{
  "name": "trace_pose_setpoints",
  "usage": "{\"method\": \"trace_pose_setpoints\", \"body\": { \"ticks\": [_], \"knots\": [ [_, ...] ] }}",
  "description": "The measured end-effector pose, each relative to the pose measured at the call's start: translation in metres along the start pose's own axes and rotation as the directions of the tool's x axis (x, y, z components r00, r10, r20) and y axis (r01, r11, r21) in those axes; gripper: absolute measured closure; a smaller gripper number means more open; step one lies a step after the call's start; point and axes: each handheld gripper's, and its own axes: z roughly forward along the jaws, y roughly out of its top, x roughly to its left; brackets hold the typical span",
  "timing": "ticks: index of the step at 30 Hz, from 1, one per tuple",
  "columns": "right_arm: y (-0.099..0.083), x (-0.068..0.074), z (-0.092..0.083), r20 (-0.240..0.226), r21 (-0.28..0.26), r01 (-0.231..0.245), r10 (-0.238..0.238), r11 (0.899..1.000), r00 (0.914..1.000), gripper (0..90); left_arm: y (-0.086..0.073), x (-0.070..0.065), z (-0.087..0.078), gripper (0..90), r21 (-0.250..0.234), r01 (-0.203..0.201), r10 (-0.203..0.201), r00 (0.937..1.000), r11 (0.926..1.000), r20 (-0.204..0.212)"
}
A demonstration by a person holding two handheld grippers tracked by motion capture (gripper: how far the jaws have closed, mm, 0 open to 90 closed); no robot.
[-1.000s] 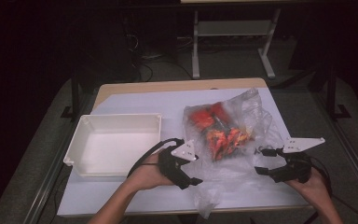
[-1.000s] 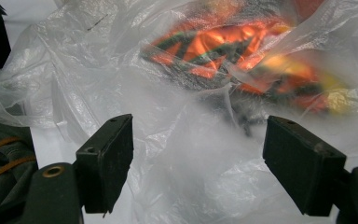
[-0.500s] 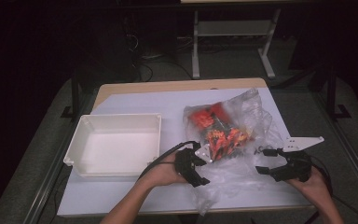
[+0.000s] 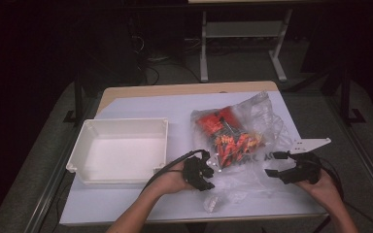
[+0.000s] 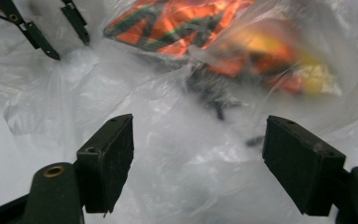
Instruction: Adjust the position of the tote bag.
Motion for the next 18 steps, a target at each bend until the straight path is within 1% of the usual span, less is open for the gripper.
{"method": "trace_pose_setpoints", "body": {
  "ticks": [1,3,5,7,8,10,12,14,15,18],
  "knots": [
    [0.002,-0.002,0.001,0.002,0.004,0.0,0.0,1.0,1.0,24.2,0.0,0.0,0.0,64.9,-0.001,0.006,-0.006,1.0,1.0,0.005],
    [0.007,-0.005,0.004,0.014,0.017,0.013,-0.014,1.0,0.9998,24.2,0.0,-0.001,0.0,69.4,-0.006,0.008,-0.008,1.0,0.9999,0.001],
    [0.011,-0.009,0.006,0.018,0.021,0.016,-0.017,1.0,0.9997,24.2,0.0,-0.002,0.001,74.1,-0.008,0.002,-0.002,1.0,1.0,0.0],
    [0.015,-0.013,0.008,0.024,0.035,0.008,-0.009,0.999,0.9997,24.6,0.001,-0.003,0.001,78.4,-0.012,0.009,-0.009,1.0,0.9999,-0.003],
    [0.016,-0.016,0.01,0.025,0.03,0.007,-0.007,1.0,0.9997,24.7,0.001,-0.004,0.001,80.7,-0.009,0.008,-0.008,1.0,0.9999,-0.006],
    [0.017,-0.02,0.014,0.034,0.039,-0.002,0.001,0.999,0.9994,24.8,0.002,-0.005,0.002,84.9,-0.008,0.005,-0.006,0.9999,1.0,-0.011],
    [0.017,-0.023,0.017,0.043,0.047,-0.021,0.019,0.999,0.9989,25.2,0.003,-0.006,0.002,87.2,0.001,0.001,-0.001,0.9997,1.0,-0.023],
    [0.018,-0.027,0.019,0.053,0.055,-0.023,0.02,0.998,0.9984,26.8,0.004,-0.008,0.002,88.4,0.001,0.0,0.0,0.9993,1.0,-0.037],
    [0.019,-0.028,0.02,0.055,0.068,-0.029,0.025,0.997,0.9982,27.1,0.004,-0.009,0.001,88.7,0.0,-0.003,0.003,0.9994,1.0,-0.036],
    [0.025,-0.03,0.022,0.069,0.091,-0.017,0.01,0.996,0.9976,30.5,0.003,-0.011,0.0,89.0,-0.01,0.001,-0.002,0.9995,0.9999,-0.032]
  ]
}}
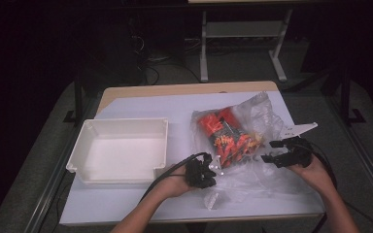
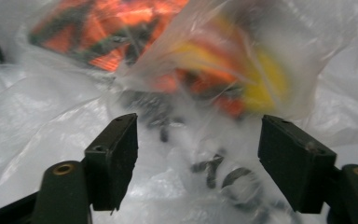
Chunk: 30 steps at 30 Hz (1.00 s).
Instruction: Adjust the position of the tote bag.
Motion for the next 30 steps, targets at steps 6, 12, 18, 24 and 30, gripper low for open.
{"method": "trace_pose_setpoints", "body": {
  "ticks": [6,12,18,24,30],
  "knots": [
    [0.005,-0.007,0.014,0.022,0.03,-0.003,0.003,1.0,0.9998,40.4,-0.001,-0.005,-0.007,89.4,-0.019,-0.008,0.008,1.0,0.9998,0.0],
    [0.007,-0.002,0.027,0.053,0.072,0.062,-0.066,0.996,0.9964,63.8,-0.002,-0.01,-0.014,89.4,-0.031,-0.02,0.02,0.9998,0.9993,0.002],
    [0.005,0.002,0.025,0.011,0.099,0.077,-0.079,0.992,0.9968,86.6,-0.007,-0.015,-0.02,89.4,-0.06,-0.018,0.018,0.9997,0.998,0.015],
    [0.004,0.018,0.016,-0.053,0.092,0.115,-0.11,0.989,0.9925,89.1,-0.014,-0.025,-0.03,89.4,-0.092,-0.029,0.032,0.9991,0.9953,0.028],
    [0.003,0.04,0.007,-0.092,0.065,0.157,-0.151,0.985,0.9843,89.2,-0.021,-0.04,-0.038,89.4,-0.123,-0.044,0.049,0.998,0.9914,0.04]
  ]
}}
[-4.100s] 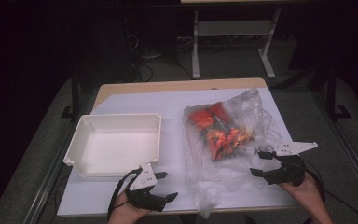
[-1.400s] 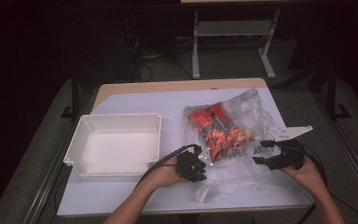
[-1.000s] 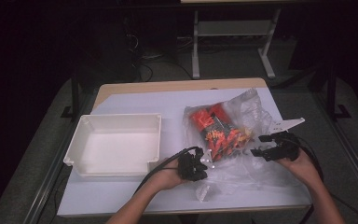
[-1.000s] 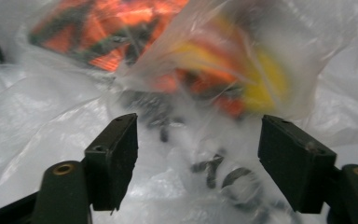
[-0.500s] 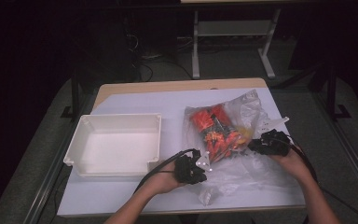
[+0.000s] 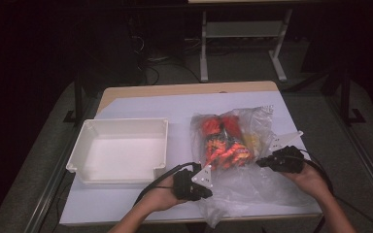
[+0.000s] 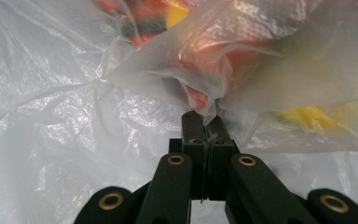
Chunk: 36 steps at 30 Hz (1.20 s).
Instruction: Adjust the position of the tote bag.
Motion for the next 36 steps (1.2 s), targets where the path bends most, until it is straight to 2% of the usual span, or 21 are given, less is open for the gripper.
{"method": "trace_pose_setpoints", "body": {
  "ticks": [4,7,9,12,17,19,21,22,25,26,28,32,36],
  "knots": [
    [-0.006,0.011,-0.002,-0.041,-0.017,0.004,-0.005,1.0,0.9992,89.2,-0.003,-0.01,-0.005,89.4,-0.022,-0.015,0.016,0.9997,0.9996,0.02],
    [-0.011,0.02,-0.002,-0.058,-0.015,0.007,-0.008,1.0,0.9983,88.9,-0.005,-0.014,-0.011,89.4,-0.032,-0.028,0.029,0.9993,0.9991,0.025],
    [-0.014,0.022,-0.003,-0.059,-0.009,0.014,-0.015,1.0,0.9982,87.6,-0.006,-0.012,-0.014,89.4,-0.043,-0.021,0.022,0.9994,0.9989,0.026],
    [-0.016,0.022,-0.007,-0.102,-0.021,0.007,-0.01,1.0,0.9947,82.1,-0.006,-0.007,-0.021,89.4,-0.069,-0.002,0.004,0.9998,0.9976,0.021],
    [-0.019,0.023,-0.018,-0.112,-0.035,0.035,-0.038,0.999,0.993,86.3,-0.006,0.002,-0.03,89.4,-0.098,0.027,-0.026,0.9995,0.9948,0.018],
    [-0.02,0.023,-0.023,-0.121,-0.052,0.035,-0.041,0.998,0.9918,78.9,-0.006,0.005,-0.033,89.4,-0.098,0.028,-0.027,0.9996,0.9948,0.011],
    [-0.02,0.022,-0.029,-0.171,-0.078,0.019,-0.032,0.997,0.9847,63.0,-0.005,0.006,-0.035,89.4,-0.104,0.036,-0.035,0.9993,0.9939,0.009],
    [-0.02,0.023,-0.031,-0.194,-0.087,0.013,-0.03,0.996,0.9805,58.9,-0.005,0.007,-0.036,89.4,-0.104,0.035,-0.035,0.9994,0.9939,0.005],
    [-0.019,0.027,-0.036,-0.222,-0.101,0.018,-0.04,0.995,0.9743,44.5,-0.005,0.008,-0.039,89.4,-0.104,0.04,-0.041,0.9991,0.9938,-0.009],
    [-0.019,0.028,-0.036,-0.218,-0.098,0.028,-0.049,0.995,0.9748,40.8,-0.004,0.009,-0.04,89.4,-0.105,0.037,-0.039,0.9991,0.9938,-0.014],
    [-0.02,0.031,-0.036,-0.216,-0.084,0.041,-0.058,0.996,0.9747,39.4,-0.004,0.011,-0.043,89.4,-0.112,0.042,-0.045,0.9988,0.9928,-0.021],
    [-0.024,0.033,-0.031,-0.131,-0.033,0.074,-0.078,0.997,0.9883,38.8,-0.005,0.014,-0.046,89.4,-0.126,0.053,-0.057,0.9981,0.9906,-0.025],
    [-0.027,0.032,-0.02,-0.077,-0.001,0.078,-0.078,0.997,0.994,53.9,-0.006,0.015,-0.047,89.4,-0.128,0.059,-0.064,0.9975,0.99,-0.029]
  ]
}}
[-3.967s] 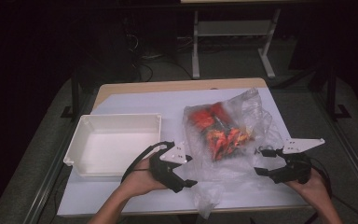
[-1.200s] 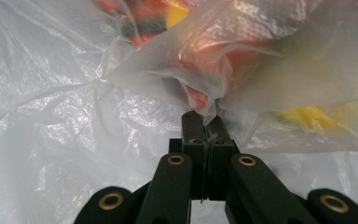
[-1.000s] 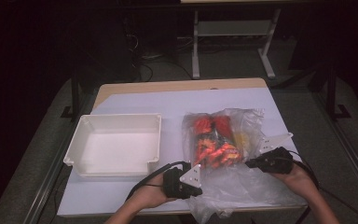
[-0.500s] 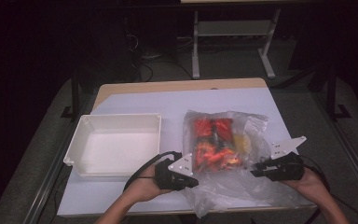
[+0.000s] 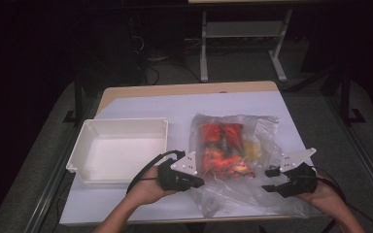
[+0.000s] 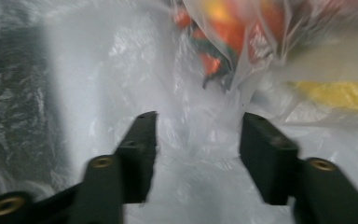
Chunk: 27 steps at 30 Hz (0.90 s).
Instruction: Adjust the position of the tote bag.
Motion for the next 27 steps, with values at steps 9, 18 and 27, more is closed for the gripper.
{"method": "trace_pose_setpoints", "body": {
  "ticks": [9,18,27],
  "knots": [
    [0.002,-0.002,0.003,0.019,0.021,0.007,-0.007,1.0,0.9998,89.9,-0.003,0.002,-0.004,89.3,-0.005,0.005,-0.005,0.9999,1.0,-0.009],
    [0.01,-0.003,-0.023,0.054,-0.035,0.025,-0.023,0.999,0.9983,89.9,-0.003,0.005,-0.01,89.3,-0.025,0.021,-0.021,0.9995,0.9995,-0.022],
    [0.026,-0.015,-0.039,0.083,-0.063,0.045,-0.04,0.997,0.9958,89.9,-0.004,0.014,-0.015,89.1,-0.056,0.043,-0.045,0.9986,0.9975,-0.028]
  ]
}}
